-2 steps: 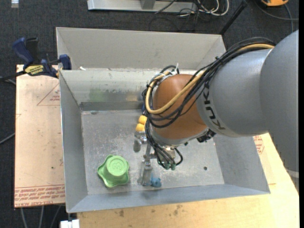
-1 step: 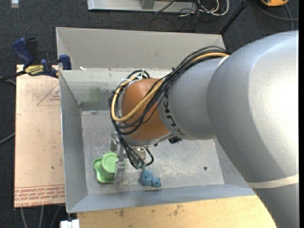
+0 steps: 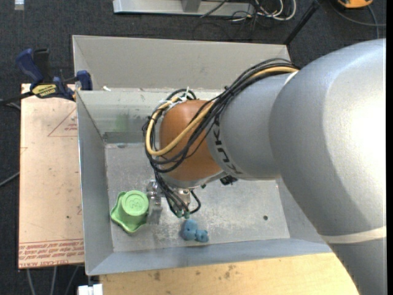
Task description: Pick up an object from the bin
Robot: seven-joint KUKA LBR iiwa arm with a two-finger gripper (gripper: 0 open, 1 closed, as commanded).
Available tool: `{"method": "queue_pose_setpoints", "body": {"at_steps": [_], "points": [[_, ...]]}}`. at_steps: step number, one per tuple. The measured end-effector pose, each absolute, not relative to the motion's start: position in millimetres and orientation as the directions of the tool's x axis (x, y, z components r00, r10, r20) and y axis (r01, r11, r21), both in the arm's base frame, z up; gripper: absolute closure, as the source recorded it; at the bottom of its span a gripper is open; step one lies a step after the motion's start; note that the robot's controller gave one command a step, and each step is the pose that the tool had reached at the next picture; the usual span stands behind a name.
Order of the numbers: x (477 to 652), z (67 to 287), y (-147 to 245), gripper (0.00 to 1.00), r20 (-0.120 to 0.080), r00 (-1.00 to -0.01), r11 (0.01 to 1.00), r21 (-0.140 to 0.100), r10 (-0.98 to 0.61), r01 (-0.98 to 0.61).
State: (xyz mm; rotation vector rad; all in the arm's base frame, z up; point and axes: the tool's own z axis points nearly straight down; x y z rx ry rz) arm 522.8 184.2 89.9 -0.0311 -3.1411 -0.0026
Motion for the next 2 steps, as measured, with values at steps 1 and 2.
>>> {"method": "queue_pose_setpoints", "body": {"at_steps": [1,2], "points": [[567.3,75.7,204.2,1.00,-0.001,-0.999,0.999,-0.028,0.037,0.037],[523.3,194.3,151.3,1.00,-0.008,-0.999,0.999,0.001,0.033,0.033]]}}
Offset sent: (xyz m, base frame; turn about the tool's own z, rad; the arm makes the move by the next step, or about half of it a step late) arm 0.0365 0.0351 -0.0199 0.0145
